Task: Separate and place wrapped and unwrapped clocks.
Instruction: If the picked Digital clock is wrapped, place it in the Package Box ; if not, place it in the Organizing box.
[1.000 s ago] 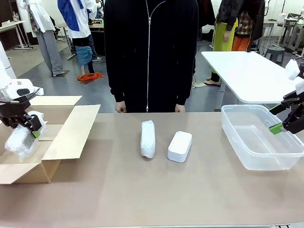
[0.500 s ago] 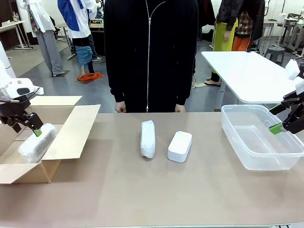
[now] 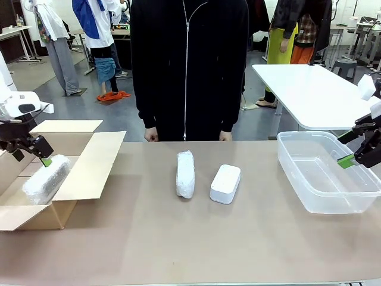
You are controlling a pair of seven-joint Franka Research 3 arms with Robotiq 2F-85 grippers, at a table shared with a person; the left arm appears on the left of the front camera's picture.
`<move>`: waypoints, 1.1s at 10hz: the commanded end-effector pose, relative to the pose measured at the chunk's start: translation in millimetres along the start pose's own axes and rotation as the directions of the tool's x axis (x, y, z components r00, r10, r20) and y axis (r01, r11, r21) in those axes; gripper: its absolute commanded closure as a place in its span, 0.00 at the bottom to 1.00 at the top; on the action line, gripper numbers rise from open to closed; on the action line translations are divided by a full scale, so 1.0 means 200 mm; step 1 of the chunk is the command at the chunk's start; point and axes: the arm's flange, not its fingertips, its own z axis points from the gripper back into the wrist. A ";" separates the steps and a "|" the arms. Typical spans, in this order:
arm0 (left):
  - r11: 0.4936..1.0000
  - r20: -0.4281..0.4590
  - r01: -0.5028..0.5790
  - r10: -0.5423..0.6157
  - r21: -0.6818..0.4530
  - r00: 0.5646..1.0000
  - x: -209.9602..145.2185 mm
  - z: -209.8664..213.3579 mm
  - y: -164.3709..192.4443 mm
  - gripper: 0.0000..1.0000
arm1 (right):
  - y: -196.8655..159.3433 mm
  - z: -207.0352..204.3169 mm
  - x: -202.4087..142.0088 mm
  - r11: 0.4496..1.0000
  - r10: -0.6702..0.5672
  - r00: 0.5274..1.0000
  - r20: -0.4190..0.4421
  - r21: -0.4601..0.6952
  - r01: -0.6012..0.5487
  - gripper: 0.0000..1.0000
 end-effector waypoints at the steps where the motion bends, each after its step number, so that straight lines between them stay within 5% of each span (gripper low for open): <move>1: 1.000 0.012 -0.020 0.019 0.020 1.000 -0.04 0.11 -0.02 0.00 | -0.01 -0.01 0.00 1.000 0.009 0.999 0.032 0.016 -0.010 0.00; 11: 0.999 0.091 -0.004 0.001 0.033 0.996 -0.07 0.30 -0.10 0.00 | -0.01 -0.01 0.00 1.000 0.009 0.999 0.032 0.016 -0.010 0.00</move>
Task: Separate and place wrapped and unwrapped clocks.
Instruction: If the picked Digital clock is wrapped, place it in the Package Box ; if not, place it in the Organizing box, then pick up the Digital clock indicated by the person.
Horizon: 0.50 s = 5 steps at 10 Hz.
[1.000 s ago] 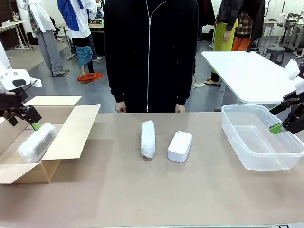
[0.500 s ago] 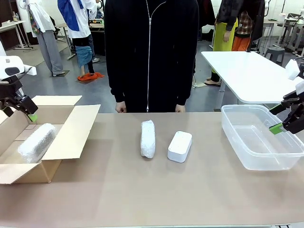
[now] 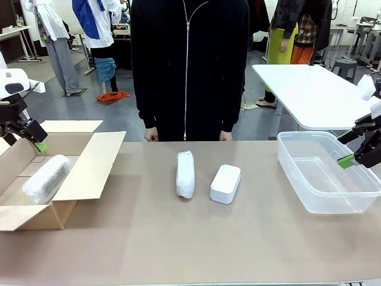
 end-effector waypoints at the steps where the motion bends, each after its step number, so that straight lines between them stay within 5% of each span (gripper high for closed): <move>1: 1.000 -0.003 -0.001 0.001 0.000 1.000 0.01 0.00 0.00 0.00 | -0.01 -0.01 0.00 1.000 0.009 0.999 0.032 0.016 -0.010 0.00; 5: 1.000 -0.003 -0.001 0.001 0.000 1.000 0.01 0.00 0.00 0.00 | -0.01 -0.01 0.00 1.000 0.009 0.999 0.032 0.016 -0.010 0.00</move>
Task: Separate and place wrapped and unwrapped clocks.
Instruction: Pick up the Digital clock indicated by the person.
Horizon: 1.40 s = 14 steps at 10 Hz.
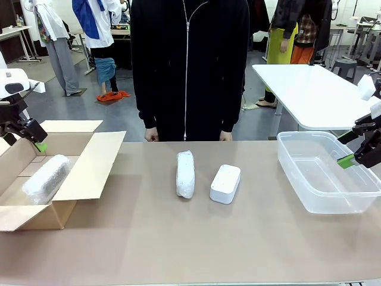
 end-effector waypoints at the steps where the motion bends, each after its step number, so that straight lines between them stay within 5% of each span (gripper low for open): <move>1: 1.000 -0.003 -0.001 0.001 0.000 1.000 0.01 0.00 0.00 0.00 | -0.01 -0.01 0.00 1.000 0.009 0.999 0.032 0.016 -0.010 0.00; 8: 1.000 0.000 0.000 0.000 0.000 1.000 0.00 0.00 0.00 0.00 | -0.01 -0.01 0.00 1.000 0.009 0.999 0.032 0.016 -0.010 0.00; 10: 0.978 0.054 0.204 -0.202 -0.036 0.978 -0.07 0.11 0.02 0.00 | -0.01 -0.01 0.00 1.000 0.009 0.999 0.032 0.016 -0.010 0.00; 12: 0.892 0.105 0.433 -0.422 -0.127 0.900 -0.13 0.19 0.07 0.00 | -0.01 -0.01 0.00 1.000 0.009 0.999 0.032 0.016 -0.010 0.00; 14: 0.842 0.106 0.523 -0.513 -0.130 0.852 -0.18 0.22 0.15 0.00 | -0.01 -0.01 0.00 1.000 0.009 0.999 0.032 0.016 -0.010 0.00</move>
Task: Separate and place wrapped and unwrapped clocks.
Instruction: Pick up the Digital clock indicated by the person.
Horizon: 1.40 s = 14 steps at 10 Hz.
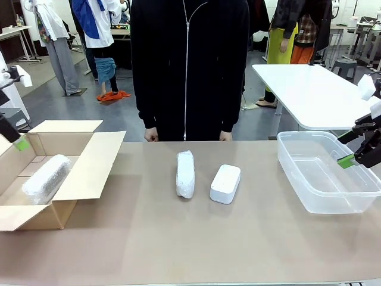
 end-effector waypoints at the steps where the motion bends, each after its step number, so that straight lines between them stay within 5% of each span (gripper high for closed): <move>1: 0.996 0.016 0.069 -0.068 -0.053 0.998 -0.10 0.01 0.06 0.00 | -0.01 -0.01 0.00 1.000 0.009 0.999 0.033 0.016 -0.010 0.00; 5: 0.971 0.166 0.216 -0.197 -0.105 0.966 -0.31 0.01 0.22 0.00 | -0.01 -0.01 0.00 1.000 0.009 0.999 0.033 0.016 -0.010 0.00; 9: 0.901 0.376 0.412 -0.338 -0.137 0.863 -0.43 -0.03 0.29 0.00 | -0.01 -0.01 0.00 1.000 0.009 0.999 0.033 0.016 -0.010 0.00; 14: 0.877 0.447 0.463 -0.366 -0.127 0.816 -0.44 -0.05 0.28 0.00 | -0.01 -0.01 0.00 1.000 0.009 0.999 0.033 0.016 -0.010 0.00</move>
